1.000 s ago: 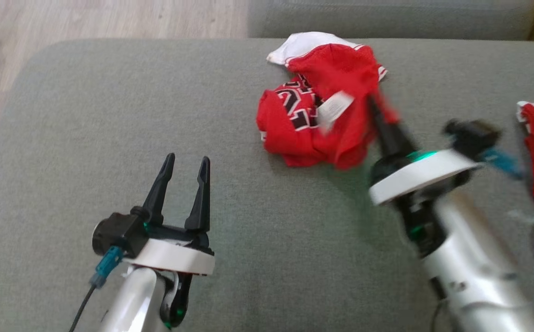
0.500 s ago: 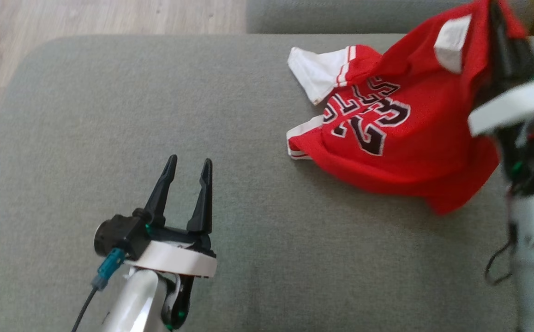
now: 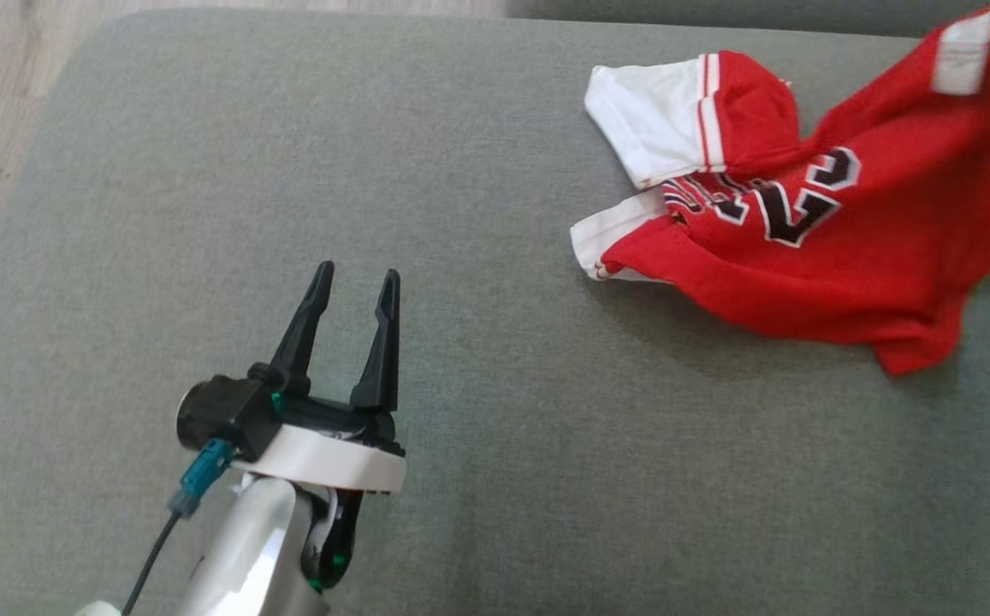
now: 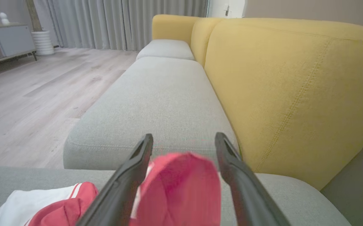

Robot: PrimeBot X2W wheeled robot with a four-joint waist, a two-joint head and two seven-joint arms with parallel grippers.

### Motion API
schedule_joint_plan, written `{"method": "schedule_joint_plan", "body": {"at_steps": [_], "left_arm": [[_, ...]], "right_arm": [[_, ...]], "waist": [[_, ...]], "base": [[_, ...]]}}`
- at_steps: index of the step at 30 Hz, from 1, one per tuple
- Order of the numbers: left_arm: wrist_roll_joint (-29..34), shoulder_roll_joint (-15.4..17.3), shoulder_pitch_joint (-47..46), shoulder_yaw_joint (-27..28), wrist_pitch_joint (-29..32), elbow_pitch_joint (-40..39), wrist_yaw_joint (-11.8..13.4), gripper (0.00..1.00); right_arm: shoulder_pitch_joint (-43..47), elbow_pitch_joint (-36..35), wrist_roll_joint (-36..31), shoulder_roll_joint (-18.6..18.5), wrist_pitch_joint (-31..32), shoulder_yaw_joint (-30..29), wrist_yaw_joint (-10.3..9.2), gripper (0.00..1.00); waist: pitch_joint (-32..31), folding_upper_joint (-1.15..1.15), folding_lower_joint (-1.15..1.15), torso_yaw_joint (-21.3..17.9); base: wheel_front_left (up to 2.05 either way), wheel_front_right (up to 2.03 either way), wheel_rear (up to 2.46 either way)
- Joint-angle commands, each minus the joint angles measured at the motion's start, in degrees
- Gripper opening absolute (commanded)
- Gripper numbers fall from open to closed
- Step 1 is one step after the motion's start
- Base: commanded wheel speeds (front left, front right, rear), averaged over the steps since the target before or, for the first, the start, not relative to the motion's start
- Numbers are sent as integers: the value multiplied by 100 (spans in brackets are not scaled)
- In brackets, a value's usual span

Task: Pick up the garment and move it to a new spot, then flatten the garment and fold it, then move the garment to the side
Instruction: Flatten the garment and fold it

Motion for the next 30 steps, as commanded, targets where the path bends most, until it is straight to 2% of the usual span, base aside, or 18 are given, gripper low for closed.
{"method": "schedule_joint_plan", "body": {"at_steps": [1,5,8,17,23,30], "left_arm": [[22,40,-182,218,-31,-154,-13,100],[90,40,-145,289,-31,-153,-20,100],[135,40,-58,352,-31,-163,-26,100],[182,40,153,416,-31,-169,-11,100],[209,40,175,440,-31,-163,-12,100],[236,40,118,434,-31,-164,-28,100]], "right_arm": [[-311,-131,-27,17,-198,36,-4,100],[-229,10,54,208,-758,321,-4,100],[173,-327,285,524,-1187,514,-4,100],[2154,-2104,899,1232,-1536,922,-4,100],[3528,-3011,1347,1363,-1619,1149,-4,100],[4050,-3191,1710,1367,-1785,1414,-4,100]], "waist": [[-47,0,-1,-53],[-200,0,-1,-220],[-408,0,-1,-434],[-728,0,-1,-905],[-727,0,-1,-1130],[-626,0,-1,-1261]], "base": [[0,0,0],[0,0,0],[0,0,0],[0,0,0],[0,0,0],[0,0,0]]}}
